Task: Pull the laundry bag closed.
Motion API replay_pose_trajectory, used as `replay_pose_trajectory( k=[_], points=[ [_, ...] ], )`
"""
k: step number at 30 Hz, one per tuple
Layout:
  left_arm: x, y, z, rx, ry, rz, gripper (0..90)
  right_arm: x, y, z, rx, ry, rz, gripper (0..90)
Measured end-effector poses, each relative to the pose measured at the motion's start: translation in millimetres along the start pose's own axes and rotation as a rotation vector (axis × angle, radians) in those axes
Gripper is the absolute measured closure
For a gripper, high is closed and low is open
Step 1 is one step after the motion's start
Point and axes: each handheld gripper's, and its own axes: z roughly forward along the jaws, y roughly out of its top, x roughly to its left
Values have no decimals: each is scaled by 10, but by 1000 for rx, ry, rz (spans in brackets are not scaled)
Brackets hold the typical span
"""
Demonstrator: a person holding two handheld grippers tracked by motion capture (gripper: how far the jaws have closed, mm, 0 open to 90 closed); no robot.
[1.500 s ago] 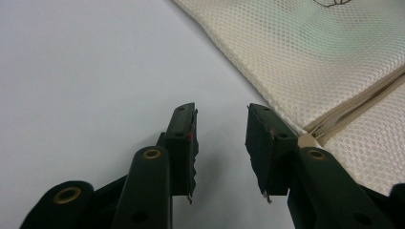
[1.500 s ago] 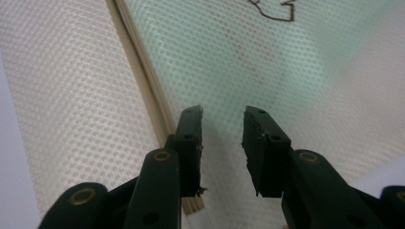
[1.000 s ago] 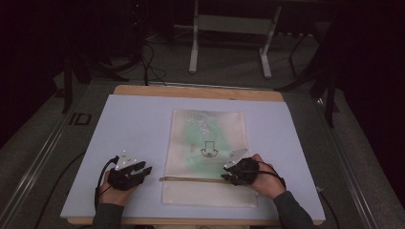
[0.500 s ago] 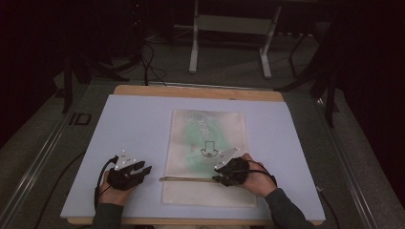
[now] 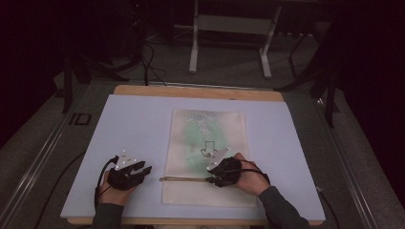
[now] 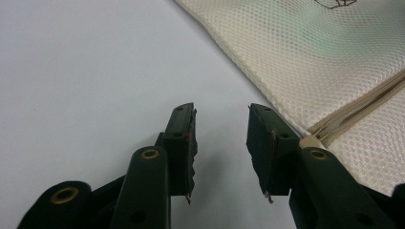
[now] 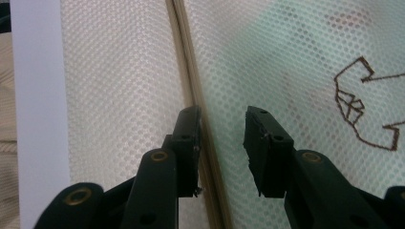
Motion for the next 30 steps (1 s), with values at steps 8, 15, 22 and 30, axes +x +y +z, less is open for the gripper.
replay_pose_trajectory(
  k=[8,15,22,30],
  points=[
    [7,-2,-6,-3,2,-2,615,12,77,52,3,13,-18,665],
    [11,-4,-14,-5,1,-3,612,28,179,103,3,27,-38,666],
    [17,-5,-17,-9,0,-5,609,48,292,166,-3,40,-51,666],
    [17,-5,-18,-11,0,-7,601,61,409,226,-7,56,-59,667]
  ],
)
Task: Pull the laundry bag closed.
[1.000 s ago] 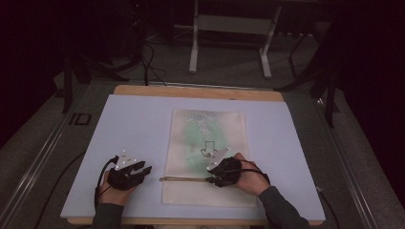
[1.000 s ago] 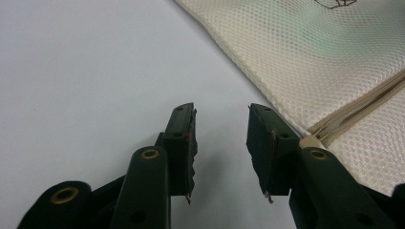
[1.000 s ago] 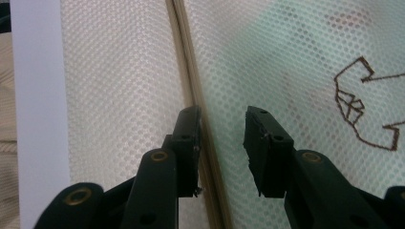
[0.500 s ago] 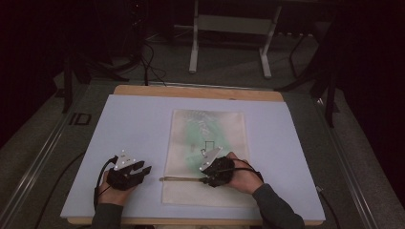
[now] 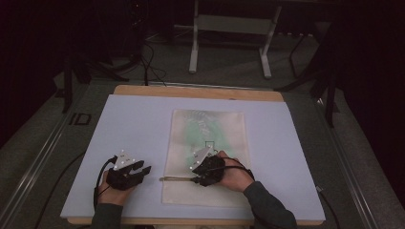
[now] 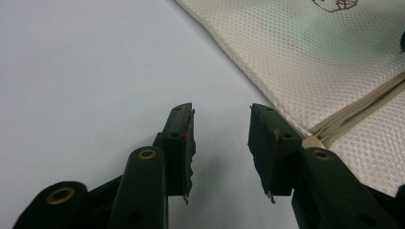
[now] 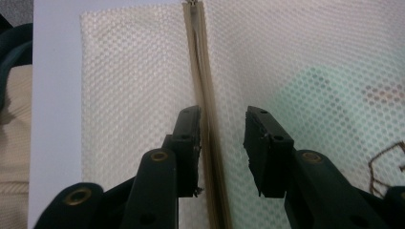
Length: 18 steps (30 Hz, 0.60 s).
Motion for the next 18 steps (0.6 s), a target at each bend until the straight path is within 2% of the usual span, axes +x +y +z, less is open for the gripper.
replay_pose_trajectory(
  k=[13,18],
  points=[
    [4,0,0,0,2,-3,597,6,138,80,-20,25,-3,691],
    [4,0,-1,0,3,-1,594,24,223,132,-21,36,-18,709]
  ],
)
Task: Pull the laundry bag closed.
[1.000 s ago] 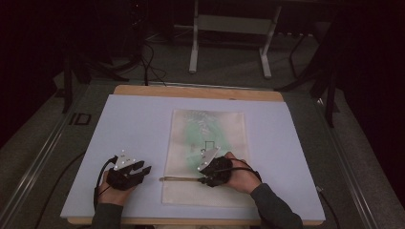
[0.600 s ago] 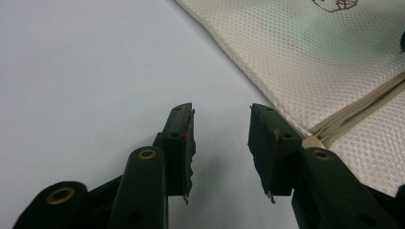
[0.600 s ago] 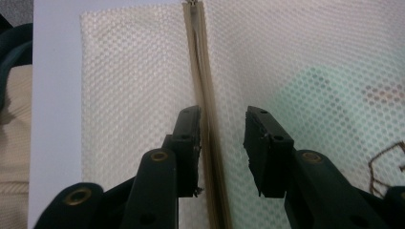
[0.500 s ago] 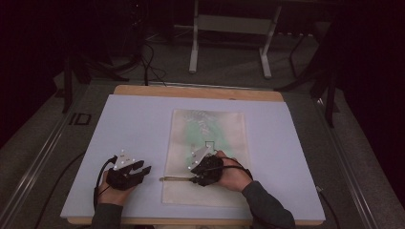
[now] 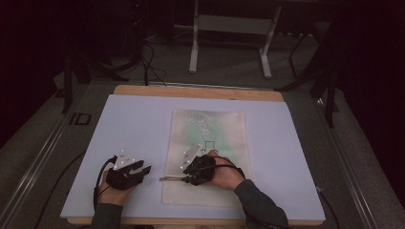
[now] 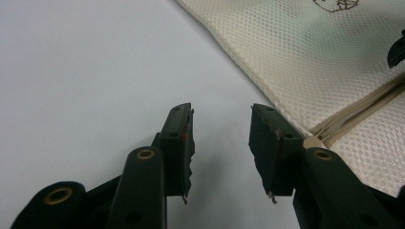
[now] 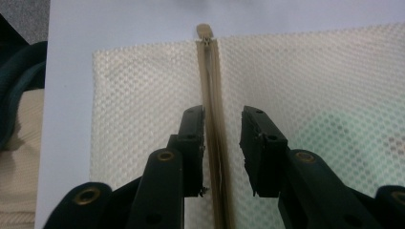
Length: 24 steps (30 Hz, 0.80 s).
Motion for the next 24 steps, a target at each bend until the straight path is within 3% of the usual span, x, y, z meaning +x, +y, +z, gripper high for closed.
replay_pose_trajectory(
  k=[24],
  points=[
    [-7,5,13,2,-6,7,575,36,297,229,-3,23,-40,749]
  ],
)
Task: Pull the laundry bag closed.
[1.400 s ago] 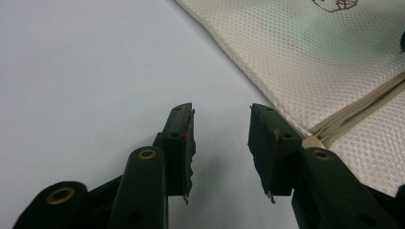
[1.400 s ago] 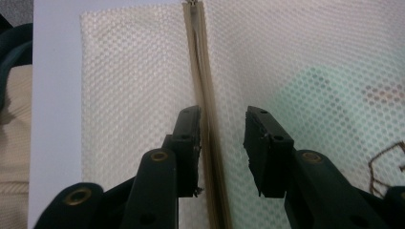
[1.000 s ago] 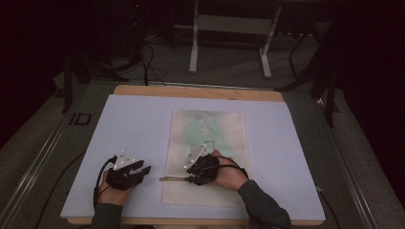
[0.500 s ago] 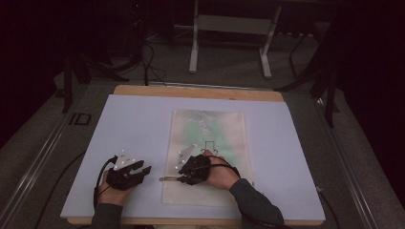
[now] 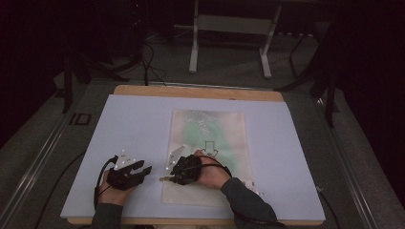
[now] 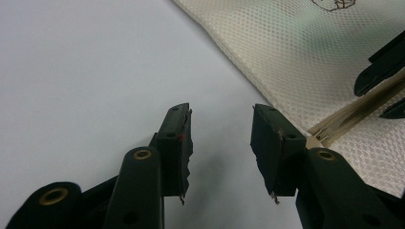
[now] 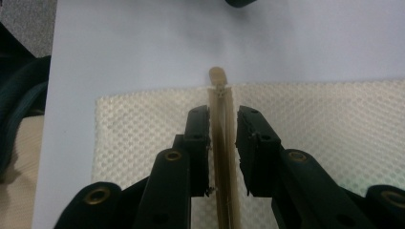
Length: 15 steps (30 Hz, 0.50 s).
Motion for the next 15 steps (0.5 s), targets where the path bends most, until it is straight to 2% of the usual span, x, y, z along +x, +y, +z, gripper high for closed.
replay_pose_trajectory(
  k=[15],
  points=[
    [14,-3,-11,-8,1,-7,566,5,163,165,1,7,3,741]
  ],
)
